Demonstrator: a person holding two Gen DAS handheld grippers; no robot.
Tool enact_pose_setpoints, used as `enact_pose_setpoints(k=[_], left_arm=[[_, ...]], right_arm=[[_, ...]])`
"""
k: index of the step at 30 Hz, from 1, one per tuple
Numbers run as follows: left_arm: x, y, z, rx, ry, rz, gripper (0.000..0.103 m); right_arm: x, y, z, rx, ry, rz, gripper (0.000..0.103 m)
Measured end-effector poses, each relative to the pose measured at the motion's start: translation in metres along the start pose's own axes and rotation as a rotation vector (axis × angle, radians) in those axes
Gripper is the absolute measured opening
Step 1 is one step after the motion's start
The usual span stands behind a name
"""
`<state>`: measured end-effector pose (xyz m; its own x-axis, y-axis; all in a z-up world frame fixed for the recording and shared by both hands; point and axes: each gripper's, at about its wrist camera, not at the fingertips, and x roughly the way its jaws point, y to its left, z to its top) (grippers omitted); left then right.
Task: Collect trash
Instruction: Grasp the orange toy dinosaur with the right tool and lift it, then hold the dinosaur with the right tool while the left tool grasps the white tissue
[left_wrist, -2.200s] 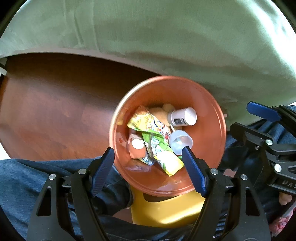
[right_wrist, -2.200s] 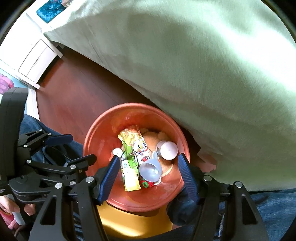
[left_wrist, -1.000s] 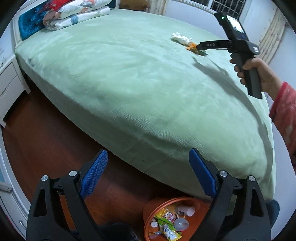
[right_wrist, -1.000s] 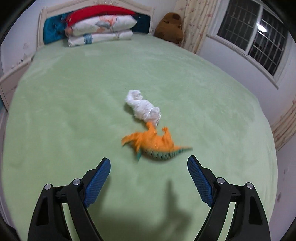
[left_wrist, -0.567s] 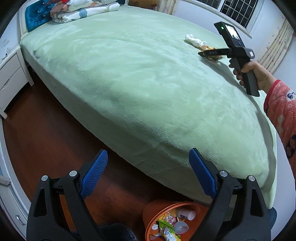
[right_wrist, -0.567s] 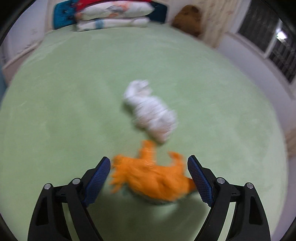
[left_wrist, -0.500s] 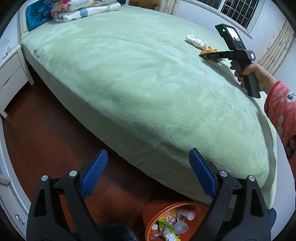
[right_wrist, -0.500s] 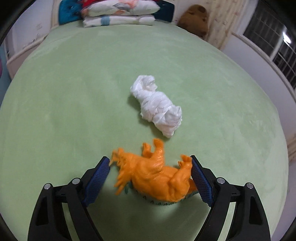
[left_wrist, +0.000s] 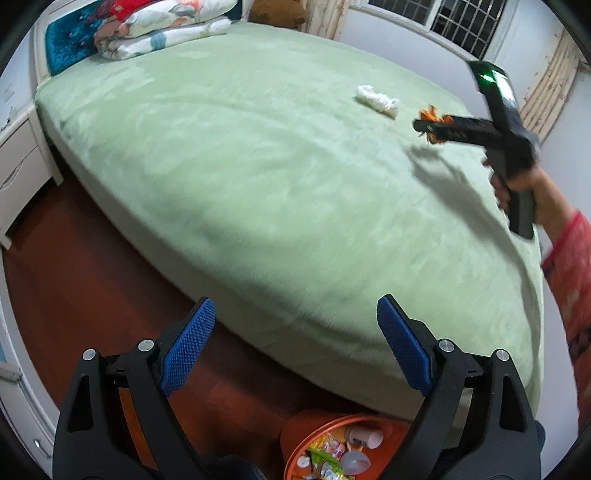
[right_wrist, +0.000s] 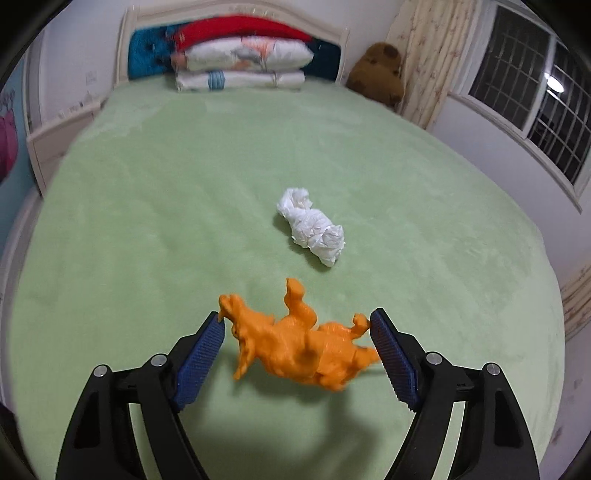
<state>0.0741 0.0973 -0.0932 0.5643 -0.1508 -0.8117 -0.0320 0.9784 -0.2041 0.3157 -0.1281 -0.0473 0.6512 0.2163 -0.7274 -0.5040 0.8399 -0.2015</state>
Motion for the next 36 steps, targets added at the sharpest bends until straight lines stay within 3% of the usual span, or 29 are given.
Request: enact_pose_setpoints(k=[7,10,16,23,29,31,32,36], left_arm=[[0.025,-0.043,0.075,0.079,-0.080,-0.069,0.087],[0.056,-0.064,0.121,0.085,-0.086,-0.106,0.087],[0.129,-0.104,0.201,0.095,-0.112,-0.093,0.087],[0.196,-0.106,0.266,-0.175,-0.061,-0.196,0.087],[0.233,-0.113,0.290,-0.241,0.017,-0.113,0.087],[0.243,-0.117,0.295,-0.233,0.050,-0.058,0.077],[0.250,-0.119,0.295,-0.222,0.084,-0.032,0.058],[0.245,-0.127,0.288,-0.142,0.087,-0.003,0.040]], right_arm=[[-0.115,0.013,-0.057,0.080,-0.110,0.045,0.079],[-0.148,0.022,-0.078,0.083,-0.144,0.052,0.079],[-0.197,0.031,-0.127,0.128,-0.181,0.083,0.079],[-0.217,0.035,-0.159,0.161,-0.207,0.087,0.079],[-0.223,0.030,-0.175,0.200,-0.217,0.104,0.079],[-0.224,0.028,-0.180,0.213,-0.210,0.106,0.079],[-0.224,0.028,-0.182,0.217,-0.206,0.104,0.079],[-0.223,0.027,-0.184,0.226,-0.197,0.106,0.079]])
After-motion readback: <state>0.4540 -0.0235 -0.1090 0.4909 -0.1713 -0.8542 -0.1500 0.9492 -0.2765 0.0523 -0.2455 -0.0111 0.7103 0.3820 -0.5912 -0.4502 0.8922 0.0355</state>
